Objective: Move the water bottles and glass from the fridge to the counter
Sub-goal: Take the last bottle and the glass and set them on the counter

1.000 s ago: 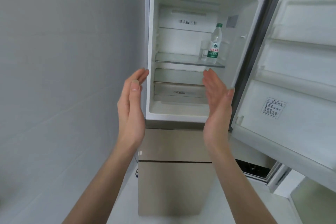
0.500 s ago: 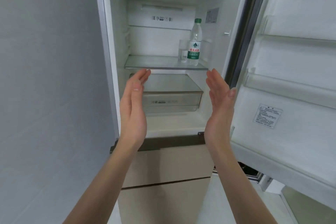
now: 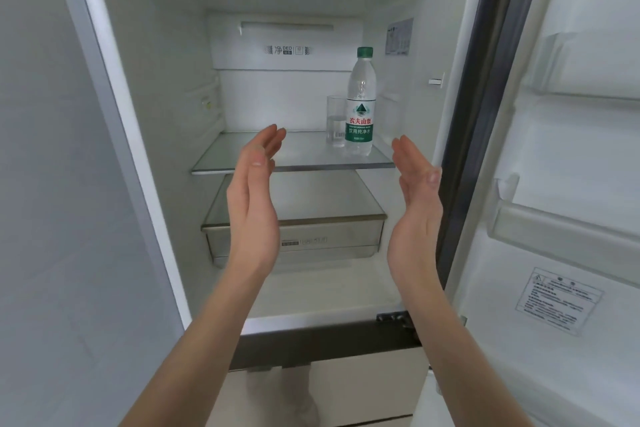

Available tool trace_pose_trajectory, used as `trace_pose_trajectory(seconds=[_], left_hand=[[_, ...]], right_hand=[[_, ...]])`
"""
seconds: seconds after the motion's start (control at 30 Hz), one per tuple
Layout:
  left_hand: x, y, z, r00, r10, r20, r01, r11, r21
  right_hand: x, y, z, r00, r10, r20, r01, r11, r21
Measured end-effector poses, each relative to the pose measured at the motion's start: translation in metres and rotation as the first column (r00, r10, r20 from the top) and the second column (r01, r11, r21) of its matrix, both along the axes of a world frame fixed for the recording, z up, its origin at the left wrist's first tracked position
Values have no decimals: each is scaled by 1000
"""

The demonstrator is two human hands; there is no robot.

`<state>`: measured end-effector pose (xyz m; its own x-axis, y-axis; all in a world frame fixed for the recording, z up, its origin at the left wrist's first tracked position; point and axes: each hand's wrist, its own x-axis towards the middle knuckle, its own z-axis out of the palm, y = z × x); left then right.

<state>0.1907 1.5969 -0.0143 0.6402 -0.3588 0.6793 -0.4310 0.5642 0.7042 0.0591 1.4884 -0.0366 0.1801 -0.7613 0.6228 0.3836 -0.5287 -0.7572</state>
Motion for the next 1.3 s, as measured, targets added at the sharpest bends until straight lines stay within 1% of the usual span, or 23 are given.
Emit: trace_pose_trajectory(seconds=[0.17, 0.27, 0.4, 0.5, 0.6, 0.67, 0.8, 0.87, 1.0, 1.17, 1.3], left_hand=[[23, -34, 6, 1000, 20, 1, -20, 1000, -2], [42, -54, 9, 1000, 2, 5, -2, 1000, 1], [74, -79, 18, 1000, -3, 1, 3, 1000, 6], [98, -103, 27, 999, -17, -50, 18, 1000, 22], [119, -130, 41, 993, -31, -113, 38, 998, 56], [132, -148, 52, 991, -51, -126, 63, 994, 90], [154, -183, 62, 992, -104, -70, 116, 973, 201], [163, -199, 64, 990, -125, -67, 138, 956, 258], [174, -227, 66, 981, -172, -93, 195, 908, 370], [183, -256, 61, 967, -234, -99, 253, 839, 482], [188, -272, 57, 953, -287, -100, 294, 795, 530]], right_hand=[[26, -39, 4, 999, -5, -42, 6, 999, 37], [40, -58, 12, 998, 8, -69, -4, 998, 56], [61, -83, 24, 994, -7, -111, 11, 999, 37], [76, -100, 35, 989, 7, -148, -3, 1000, 29], [93, -117, 45, 985, -22, -169, 25, 1000, 13], [105, -129, 50, 986, -24, -163, 27, 1000, 15], [130, -153, 57, 978, -78, -194, 88, 995, 43], [143, -164, 57, 975, -100, -198, 111, 993, 47], [161, -181, 52, 972, -128, -195, 132, 991, 7], [172, -199, 46, 964, -150, -218, 157, 987, 15], [170, -209, 41, 960, -156, -231, 165, 986, 20]])
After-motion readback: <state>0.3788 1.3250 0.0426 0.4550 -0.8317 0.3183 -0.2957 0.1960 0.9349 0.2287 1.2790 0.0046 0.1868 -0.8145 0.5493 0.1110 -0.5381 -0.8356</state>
